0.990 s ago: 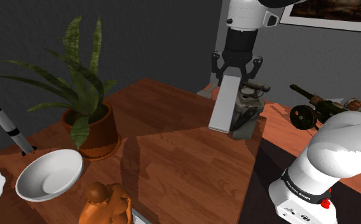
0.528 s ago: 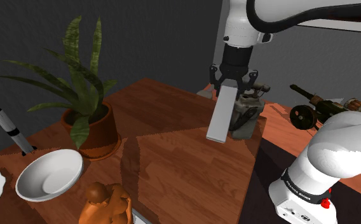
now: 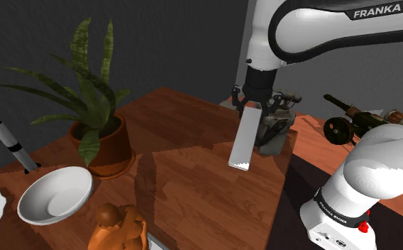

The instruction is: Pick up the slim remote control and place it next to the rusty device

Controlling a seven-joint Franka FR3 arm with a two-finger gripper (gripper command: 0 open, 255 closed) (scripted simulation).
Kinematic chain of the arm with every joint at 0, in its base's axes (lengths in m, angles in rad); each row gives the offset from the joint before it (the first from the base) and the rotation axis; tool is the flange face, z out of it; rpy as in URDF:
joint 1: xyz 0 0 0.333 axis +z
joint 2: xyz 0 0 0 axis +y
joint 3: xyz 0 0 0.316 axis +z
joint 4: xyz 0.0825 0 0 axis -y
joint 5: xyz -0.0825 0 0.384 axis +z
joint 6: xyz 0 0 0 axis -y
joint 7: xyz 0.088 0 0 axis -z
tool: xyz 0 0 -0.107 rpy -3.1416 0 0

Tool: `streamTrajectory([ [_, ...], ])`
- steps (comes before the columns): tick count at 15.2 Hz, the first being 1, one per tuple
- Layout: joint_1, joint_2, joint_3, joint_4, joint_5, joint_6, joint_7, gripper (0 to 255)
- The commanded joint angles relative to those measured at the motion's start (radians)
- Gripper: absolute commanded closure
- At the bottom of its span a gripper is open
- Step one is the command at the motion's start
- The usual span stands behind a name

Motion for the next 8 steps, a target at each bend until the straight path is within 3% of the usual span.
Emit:
streamTrajectory([
  [1, 0.003, 0.0, 0.007, -0.027, 0.006, 0.028, 0.001, 255],
  [8, 0.01, 0.021, 0.027, -0.108, 0.024, 0.13, 0.0, 255],
])
